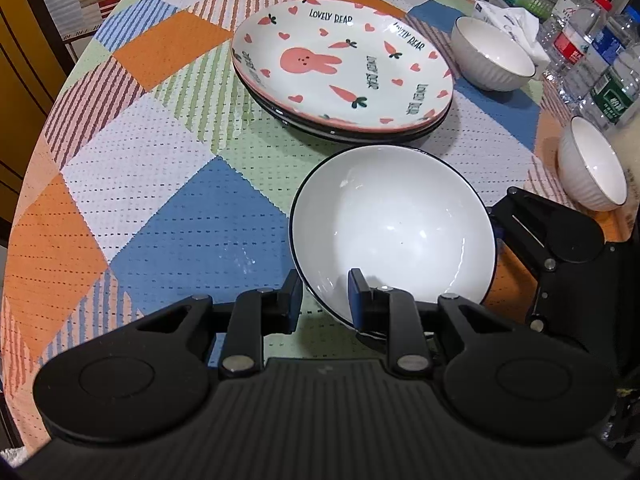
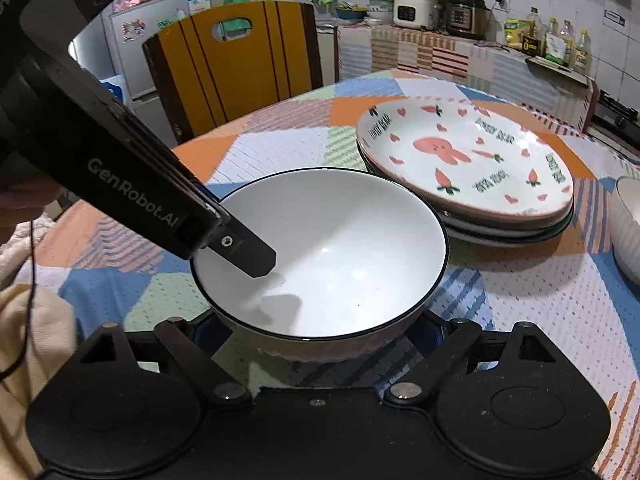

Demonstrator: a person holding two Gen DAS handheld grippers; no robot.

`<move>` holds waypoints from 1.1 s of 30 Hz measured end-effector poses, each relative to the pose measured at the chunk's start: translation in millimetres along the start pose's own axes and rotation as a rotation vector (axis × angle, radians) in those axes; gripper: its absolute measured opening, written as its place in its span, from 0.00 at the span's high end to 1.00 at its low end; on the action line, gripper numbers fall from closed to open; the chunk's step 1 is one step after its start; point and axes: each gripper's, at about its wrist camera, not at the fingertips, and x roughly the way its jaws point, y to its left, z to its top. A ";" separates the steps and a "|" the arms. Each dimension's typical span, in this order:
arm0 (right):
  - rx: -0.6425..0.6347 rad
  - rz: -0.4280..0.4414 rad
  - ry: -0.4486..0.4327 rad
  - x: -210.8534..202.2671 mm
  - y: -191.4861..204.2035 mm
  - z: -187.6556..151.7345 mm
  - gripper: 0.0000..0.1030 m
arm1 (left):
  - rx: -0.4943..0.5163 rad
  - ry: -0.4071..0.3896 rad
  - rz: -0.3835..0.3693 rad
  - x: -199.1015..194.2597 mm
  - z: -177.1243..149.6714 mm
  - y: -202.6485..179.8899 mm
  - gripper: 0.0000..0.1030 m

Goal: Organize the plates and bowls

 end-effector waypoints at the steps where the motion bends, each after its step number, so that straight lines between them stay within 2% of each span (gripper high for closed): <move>1: 0.002 -0.005 0.005 2.3 -0.3 -2.0 0.10 | 0.008 -0.002 0.005 1.9 -1.6 -1.6 0.79; 8: -0.026 -0.039 0.030 0.9 3.3 -5.0 0.11 | 0.081 -0.033 0.053 2.4 -9.4 -11.8 0.76; 10: -0.024 -0.070 0.068 -5.8 4.8 -5.2 0.11 | 0.131 -0.059 0.094 -2.9 -12.3 -16.7 0.71; 13: -0.048 -0.108 0.075 -30.9 6.1 -10.6 0.11 | 0.202 -0.103 0.117 -19.0 -14.5 -23.3 0.60; 17: 0.012 -0.141 0.017 -75.8 -3.9 -22.8 0.11 | 0.245 -0.168 0.121 -45.9 -14.5 -35.1 0.56; 23: 0.137 -0.289 -0.106 -125.6 -19.3 -45.9 0.10 | 0.232 -0.257 0.040 -70.4 3.4 -66.3 0.53; 27: 0.301 -0.364 -0.202 -141.6 -40.4 -62.0 0.10 | 0.234 -0.287 -0.023 -72.2 15.7 -93.5 0.50; 33: 0.430 -0.433 -0.173 -141.6 -67.0 -80.3 0.10 | 0.174 -0.239 -0.146 -55.9 31.7 -128.5 0.48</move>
